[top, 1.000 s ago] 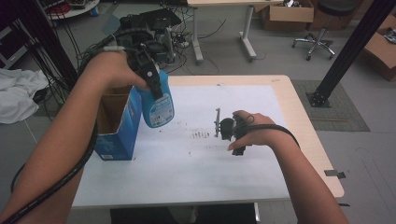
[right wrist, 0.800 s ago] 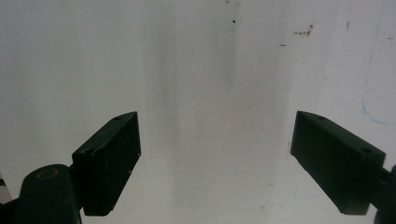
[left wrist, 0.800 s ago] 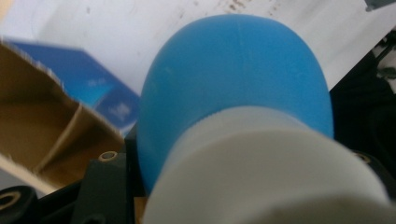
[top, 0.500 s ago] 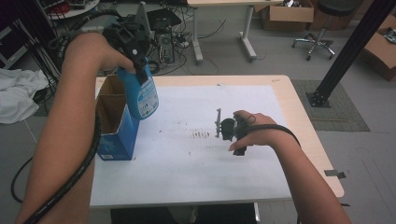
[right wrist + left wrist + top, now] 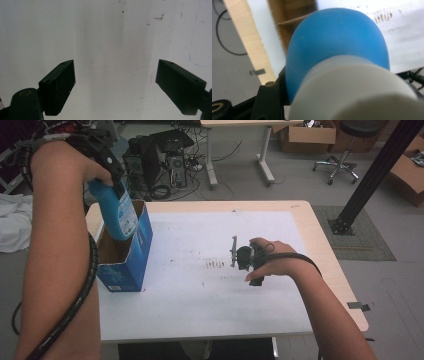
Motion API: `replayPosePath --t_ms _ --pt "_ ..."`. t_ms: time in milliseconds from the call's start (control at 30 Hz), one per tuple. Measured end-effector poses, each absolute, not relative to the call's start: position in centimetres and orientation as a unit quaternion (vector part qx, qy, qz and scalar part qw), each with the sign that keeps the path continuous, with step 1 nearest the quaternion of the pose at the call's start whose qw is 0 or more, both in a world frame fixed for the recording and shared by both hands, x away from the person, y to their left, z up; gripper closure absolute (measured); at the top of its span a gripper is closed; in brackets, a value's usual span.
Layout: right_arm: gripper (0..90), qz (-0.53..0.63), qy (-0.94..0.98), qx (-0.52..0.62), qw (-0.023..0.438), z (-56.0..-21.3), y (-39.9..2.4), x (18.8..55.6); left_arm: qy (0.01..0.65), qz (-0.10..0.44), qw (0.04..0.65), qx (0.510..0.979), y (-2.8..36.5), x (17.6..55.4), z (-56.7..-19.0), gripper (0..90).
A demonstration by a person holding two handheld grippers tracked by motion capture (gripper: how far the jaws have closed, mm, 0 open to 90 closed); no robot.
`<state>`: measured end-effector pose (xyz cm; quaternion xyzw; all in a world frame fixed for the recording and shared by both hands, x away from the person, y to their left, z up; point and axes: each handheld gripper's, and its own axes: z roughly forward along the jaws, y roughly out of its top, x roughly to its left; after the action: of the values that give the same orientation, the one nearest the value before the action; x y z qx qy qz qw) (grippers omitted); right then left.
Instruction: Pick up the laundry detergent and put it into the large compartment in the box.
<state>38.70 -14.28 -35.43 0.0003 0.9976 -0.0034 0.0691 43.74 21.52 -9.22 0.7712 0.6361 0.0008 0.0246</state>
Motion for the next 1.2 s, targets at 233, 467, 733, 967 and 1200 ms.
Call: replayPosePath --t_ms 233,467,733,967,1200 --pt "16.2 -0.002 0.998 -0.001 0.070 -35.5 -14.2 38.8 0.669 0.010 0.016 0.743 22.9 43.2 -8.7 40.7" --pt "16.3 -0.002 0.997 -0.002 0.072 -35.3 -14.3 38.7 0.685 0.018 0.026 0.728 23.8 43.0 -8.7 40.7" --pt "16.3 0.000 0.997 0.000 0.074 -35.2 -14.5 38.6 0.689 0.020 0.021 0.724 24.3 43.1 -9.4 40.7" --pt "16.3 0.000 0.997 0.000 0.075 -35.2 -14.5 38.6 0.686 0.010 0.015 0.727 24.7 43.3 -11.1 40.8" --pt "16.3 0.000 0.997 -0.003 0.075 -35.3 -14.2 38.5 0.685 0.006 0.013 0.728 25.2 43.4 -13.1 40.8"
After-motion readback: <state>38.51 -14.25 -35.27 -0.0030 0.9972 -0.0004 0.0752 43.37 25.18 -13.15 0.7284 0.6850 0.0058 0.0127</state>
